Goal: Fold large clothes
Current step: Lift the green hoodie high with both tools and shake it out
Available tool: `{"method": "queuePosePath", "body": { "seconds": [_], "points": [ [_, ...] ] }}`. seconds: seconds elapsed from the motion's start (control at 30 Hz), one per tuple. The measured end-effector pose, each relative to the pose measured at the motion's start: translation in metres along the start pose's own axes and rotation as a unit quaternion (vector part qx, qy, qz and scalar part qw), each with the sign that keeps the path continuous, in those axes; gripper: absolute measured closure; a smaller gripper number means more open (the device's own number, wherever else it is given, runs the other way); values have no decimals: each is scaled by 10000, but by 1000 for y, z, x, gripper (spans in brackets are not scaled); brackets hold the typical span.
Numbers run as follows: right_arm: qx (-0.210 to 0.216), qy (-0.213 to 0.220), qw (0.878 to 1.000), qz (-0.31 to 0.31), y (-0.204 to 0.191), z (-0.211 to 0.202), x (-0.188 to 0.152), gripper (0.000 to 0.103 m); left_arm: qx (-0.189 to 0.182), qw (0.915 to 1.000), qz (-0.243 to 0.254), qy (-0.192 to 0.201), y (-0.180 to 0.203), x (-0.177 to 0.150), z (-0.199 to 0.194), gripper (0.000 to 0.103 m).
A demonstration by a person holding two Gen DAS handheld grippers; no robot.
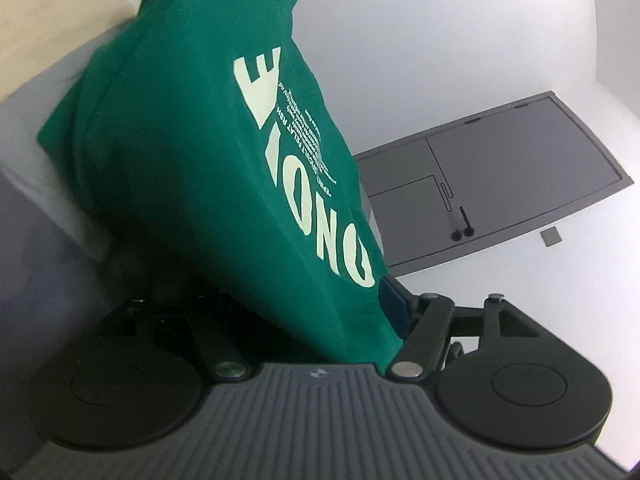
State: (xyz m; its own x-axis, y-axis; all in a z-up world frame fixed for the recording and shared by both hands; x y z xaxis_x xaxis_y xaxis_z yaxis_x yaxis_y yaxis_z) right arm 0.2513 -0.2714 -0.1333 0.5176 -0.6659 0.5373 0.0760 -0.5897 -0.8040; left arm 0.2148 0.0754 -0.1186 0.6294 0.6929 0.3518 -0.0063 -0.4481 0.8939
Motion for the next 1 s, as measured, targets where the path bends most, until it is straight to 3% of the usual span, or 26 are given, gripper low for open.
{"method": "queuePosePath", "body": {
  "seconds": [0.13, 0.17, 0.23, 0.27, 0.33, 0.37, 0.43, 0.53, 0.63, 0.83, 0.93, 1.0],
  "points": [
    [237, -194, 9995, -95, -7, 23, -5, 15, 177, 9980, 608, 10, 6, 3, 4, 80],
    [232, -224, 9993, -206, -9, 28, -7, 15, 162, 9970, 750, 39, 9, 3, 2, 88],
    [177, -244, 9989, -352, -12, 32, -11, 15, 85, 9951, 968, 195, 17, 7, -7, 93],
    [132, -309, 9985, -425, -14, 35, -13, 18, 19, 9938, 1080, 257, 23, 9, -12, 95],
    [136, -395, 9969, -672, -22, 34, -15, 44, -57, 9911, 1262, 418, 36, 13, -26, 96],
    [103, -425, 9957, -811, -27, 32, -14, 52, -117, 9895, 1346, 505, 44, 15, -36, 97],
    [107, -383, 9952, -889, -38, 23, -11, 81, -205, 9869, 1459, 660, 55, 18, -60, 97],
    [285, -160, 9920, -1217, -67, -3, -2, 89, -225, 9850, 1475, 868, 73, 23, -84, 97],
    [505, 73, 9880, -1457, -102, -35, 14, 91, 19, 9809, 1650, 1029, 94, 31, -101, 98],
    [858, 662, 9740, -1987, -186, -105, 54, 91, 275, 9608, 2391, 1374, 175, 49, -147, 98],
    [893, 894, 9639, -2343, -230, -133, 70, 91, 433, 9424, 2921, 1571, 227, 57, -174, 97],
    [878, 1043, 9569, -2565, -260, -151, 79, 91, 508, 9384, 2945, 1733, 257, 69, -185, 97]
  ]
}}
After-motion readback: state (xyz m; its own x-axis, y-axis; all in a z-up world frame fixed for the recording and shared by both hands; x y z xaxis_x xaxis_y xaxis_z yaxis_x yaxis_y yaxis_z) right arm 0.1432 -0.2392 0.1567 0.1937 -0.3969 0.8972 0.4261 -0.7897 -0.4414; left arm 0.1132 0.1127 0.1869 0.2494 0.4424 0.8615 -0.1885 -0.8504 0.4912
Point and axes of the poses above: each gripper's, at about its wrist camera, not at the fingertips, and z roughly the way its jaws point, y to its right, x to its top, the point moved 8 cm from there along z, roughly the way its jaws point, and after that the axes turned 7 degrees about y, right-handed, at the moved point
